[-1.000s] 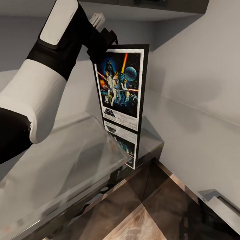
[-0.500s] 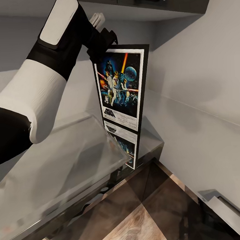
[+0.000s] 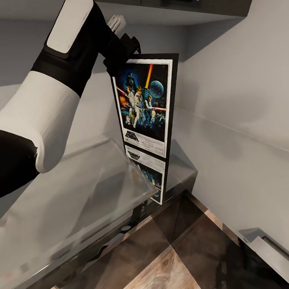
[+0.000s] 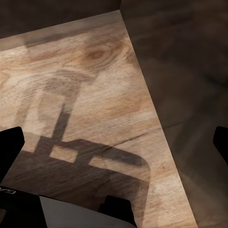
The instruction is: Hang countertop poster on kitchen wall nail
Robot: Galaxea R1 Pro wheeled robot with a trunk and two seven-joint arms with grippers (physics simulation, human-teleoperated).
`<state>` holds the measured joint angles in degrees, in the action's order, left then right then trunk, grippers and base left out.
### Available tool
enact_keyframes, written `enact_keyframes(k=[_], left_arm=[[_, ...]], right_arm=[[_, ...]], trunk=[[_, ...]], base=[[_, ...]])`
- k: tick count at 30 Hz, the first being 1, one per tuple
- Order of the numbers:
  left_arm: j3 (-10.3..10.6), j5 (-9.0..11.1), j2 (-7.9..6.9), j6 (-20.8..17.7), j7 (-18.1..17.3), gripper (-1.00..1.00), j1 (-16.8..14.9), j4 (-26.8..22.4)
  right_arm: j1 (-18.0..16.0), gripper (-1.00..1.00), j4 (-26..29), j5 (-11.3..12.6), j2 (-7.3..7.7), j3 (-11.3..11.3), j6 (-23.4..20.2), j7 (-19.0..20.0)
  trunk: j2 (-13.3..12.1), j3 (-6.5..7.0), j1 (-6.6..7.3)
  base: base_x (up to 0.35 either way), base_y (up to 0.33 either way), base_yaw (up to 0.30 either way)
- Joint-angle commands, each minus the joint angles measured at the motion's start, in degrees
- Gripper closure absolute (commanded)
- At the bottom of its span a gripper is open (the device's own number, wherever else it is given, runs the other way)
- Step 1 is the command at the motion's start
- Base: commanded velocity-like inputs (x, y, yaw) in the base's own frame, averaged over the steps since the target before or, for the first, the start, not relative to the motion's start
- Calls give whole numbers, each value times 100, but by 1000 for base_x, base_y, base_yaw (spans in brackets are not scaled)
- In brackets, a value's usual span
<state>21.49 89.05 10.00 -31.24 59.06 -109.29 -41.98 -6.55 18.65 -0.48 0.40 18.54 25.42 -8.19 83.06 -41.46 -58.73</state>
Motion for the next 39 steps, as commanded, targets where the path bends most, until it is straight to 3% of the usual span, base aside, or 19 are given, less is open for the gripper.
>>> enact_keyframes(k=[1,39], left_arm=[[13,-1,0,-67,45,-100,-1,341],[5,-1,0,-67,62,-100,-3,330]], right_arm=[[-4,-100,-1,-5,4,44,6,-51],[-3,-100,-2,-5,4,44,6,-51]], trunk=[[2,-6,0],[2,-6,0]], base=[[0,0,0],[-19,0,0]])
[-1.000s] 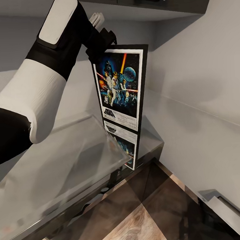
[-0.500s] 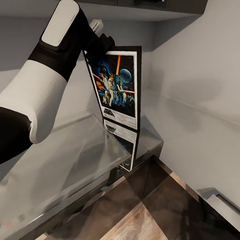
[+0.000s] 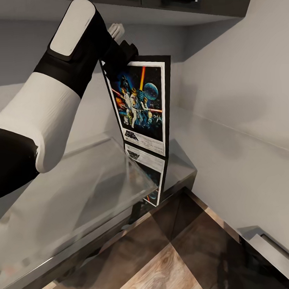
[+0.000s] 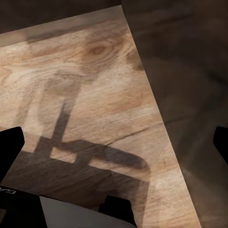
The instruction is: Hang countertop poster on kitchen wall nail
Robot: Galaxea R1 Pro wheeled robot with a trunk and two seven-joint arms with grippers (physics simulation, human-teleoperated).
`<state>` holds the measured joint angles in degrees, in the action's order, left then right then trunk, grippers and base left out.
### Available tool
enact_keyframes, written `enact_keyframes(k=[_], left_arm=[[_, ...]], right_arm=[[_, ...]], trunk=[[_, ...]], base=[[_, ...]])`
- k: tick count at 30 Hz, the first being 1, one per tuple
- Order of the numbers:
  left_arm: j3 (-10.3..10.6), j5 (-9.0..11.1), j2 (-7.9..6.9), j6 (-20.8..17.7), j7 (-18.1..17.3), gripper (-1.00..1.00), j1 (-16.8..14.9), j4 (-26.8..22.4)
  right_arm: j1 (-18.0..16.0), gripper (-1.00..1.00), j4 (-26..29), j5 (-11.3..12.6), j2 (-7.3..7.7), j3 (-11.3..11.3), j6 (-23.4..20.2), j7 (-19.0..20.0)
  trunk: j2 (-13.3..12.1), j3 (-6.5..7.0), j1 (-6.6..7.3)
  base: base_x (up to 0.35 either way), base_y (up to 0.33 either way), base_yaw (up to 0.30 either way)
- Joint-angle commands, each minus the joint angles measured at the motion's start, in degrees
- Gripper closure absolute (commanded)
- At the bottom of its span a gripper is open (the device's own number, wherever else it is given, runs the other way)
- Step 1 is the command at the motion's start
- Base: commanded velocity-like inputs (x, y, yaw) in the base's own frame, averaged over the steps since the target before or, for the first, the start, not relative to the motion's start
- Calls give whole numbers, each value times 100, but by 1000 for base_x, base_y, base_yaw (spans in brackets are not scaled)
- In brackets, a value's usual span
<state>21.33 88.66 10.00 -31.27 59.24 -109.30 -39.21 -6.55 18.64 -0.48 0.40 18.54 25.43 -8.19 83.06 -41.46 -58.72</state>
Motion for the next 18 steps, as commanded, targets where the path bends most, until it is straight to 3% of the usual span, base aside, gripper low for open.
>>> enact_keyframes(k=[1,6,9,12,18], left_arm=[[19,37,0,-63,44,-100,-2,37],[13,40,0,-63,81,-100,-2,-190],[12,60,0,-63,307,-100,-1,-259],[12,193,0,-63,556,-100,0,-354],[11,286,0,-63,638,-100,0,-412]], right_arm=[[-4,-100,-1,-5,4,44,6,-51],[-4,-100,-1,-5,4,44,6,-51],[-4,-100,-1,-5,4,44,6,-51],[-1,-100,-1,-5,4,43,6,-51],[-1,-100,-1,-5,4,44,6,-51]], trunk=[[2,-6,0],[2,-6,0],[2,-6,0],[2,-6,0],[2,-6,0]], base=[[0,0,0],[0,0,0],[0,0,0],[0,0,0],[0,0,0]])
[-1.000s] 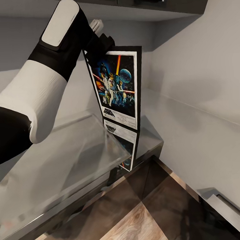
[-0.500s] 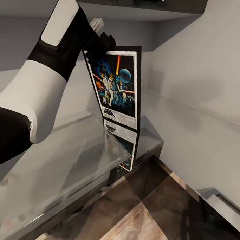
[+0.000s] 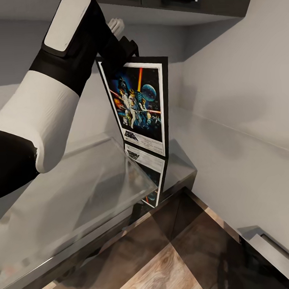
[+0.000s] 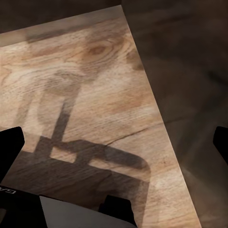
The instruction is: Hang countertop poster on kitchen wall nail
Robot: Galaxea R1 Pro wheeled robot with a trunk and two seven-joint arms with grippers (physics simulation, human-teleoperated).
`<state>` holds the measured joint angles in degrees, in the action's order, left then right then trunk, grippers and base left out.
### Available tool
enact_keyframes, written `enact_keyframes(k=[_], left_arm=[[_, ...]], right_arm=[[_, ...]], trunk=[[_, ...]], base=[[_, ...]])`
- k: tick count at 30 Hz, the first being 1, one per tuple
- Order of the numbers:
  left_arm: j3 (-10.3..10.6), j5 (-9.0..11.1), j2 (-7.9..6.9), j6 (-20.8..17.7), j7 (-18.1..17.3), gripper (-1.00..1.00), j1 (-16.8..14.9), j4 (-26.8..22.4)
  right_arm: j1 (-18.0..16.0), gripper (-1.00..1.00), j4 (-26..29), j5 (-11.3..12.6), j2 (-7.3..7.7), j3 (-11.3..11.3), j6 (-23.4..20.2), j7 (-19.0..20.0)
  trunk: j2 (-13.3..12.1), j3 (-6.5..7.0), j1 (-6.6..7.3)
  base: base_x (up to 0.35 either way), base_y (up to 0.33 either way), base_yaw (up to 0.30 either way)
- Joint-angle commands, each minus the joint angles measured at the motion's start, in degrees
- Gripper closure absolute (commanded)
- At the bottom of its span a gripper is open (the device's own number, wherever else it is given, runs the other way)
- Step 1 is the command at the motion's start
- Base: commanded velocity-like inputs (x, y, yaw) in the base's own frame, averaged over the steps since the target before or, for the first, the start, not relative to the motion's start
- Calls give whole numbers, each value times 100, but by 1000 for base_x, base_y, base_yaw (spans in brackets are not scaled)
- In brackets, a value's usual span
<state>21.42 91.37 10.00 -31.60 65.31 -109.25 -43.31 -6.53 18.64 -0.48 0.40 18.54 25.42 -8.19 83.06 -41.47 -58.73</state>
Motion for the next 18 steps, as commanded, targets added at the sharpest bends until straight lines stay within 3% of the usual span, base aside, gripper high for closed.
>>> enact_keyframes(k=[1,18], left_arm=[[3,19,0,-30,33,-100,-6,-3],[3,36,0,-31,43,-100,-8,-10]], right_arm=[[-4,-100,-1,-5,4,44,6,-51],[-5,-100,-1,-5,4,44,6,-51]], trunk=[[2,-5,0],[2,-5,0]], base=[[0,0,0],[-40,0,0]])
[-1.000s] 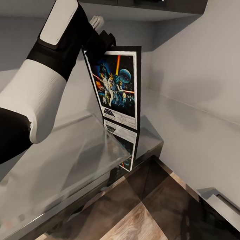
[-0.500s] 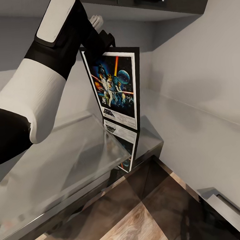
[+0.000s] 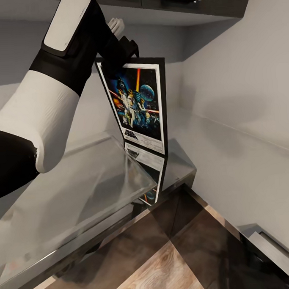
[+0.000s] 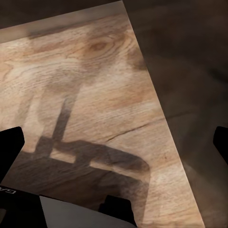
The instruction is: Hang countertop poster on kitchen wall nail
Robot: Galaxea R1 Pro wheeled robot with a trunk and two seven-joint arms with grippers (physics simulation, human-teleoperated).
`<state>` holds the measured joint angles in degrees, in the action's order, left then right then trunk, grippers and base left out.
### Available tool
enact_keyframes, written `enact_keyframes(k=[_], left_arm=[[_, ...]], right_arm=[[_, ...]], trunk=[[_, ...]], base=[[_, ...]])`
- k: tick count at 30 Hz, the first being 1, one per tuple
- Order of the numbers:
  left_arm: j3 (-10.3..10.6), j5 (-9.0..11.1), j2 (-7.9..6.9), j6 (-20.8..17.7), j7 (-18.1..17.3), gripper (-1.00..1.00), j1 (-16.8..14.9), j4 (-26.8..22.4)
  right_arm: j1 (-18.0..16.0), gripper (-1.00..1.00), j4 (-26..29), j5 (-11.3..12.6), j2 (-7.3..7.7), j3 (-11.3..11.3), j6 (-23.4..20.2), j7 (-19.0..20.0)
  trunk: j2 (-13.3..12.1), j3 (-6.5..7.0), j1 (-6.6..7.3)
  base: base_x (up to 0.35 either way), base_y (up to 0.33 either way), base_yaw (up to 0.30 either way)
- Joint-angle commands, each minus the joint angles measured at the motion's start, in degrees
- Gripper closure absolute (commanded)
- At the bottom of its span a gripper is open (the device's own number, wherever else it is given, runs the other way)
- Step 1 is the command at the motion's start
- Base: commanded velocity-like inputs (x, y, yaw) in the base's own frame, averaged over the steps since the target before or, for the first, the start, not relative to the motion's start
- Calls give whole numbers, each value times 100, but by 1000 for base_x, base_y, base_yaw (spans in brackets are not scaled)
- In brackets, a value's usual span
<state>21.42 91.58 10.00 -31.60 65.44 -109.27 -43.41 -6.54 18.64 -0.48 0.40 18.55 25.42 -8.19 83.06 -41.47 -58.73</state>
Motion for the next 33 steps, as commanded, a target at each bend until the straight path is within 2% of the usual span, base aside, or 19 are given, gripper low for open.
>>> enact_keyframes(k=[1,33], left_arm=[[3,14,0,-31,30,-100,-4,-1],[3,10,0,-31,39,-100,-6,-2]], right_arm=[[-3,-100,-1,-5,4,44,6,-51],[-4,-100,-1,-5,4,44,6,-51]], trunk=[[2,-5,1],[2,-5,1]], base=[[-15,0,0],[-43,0,0]])
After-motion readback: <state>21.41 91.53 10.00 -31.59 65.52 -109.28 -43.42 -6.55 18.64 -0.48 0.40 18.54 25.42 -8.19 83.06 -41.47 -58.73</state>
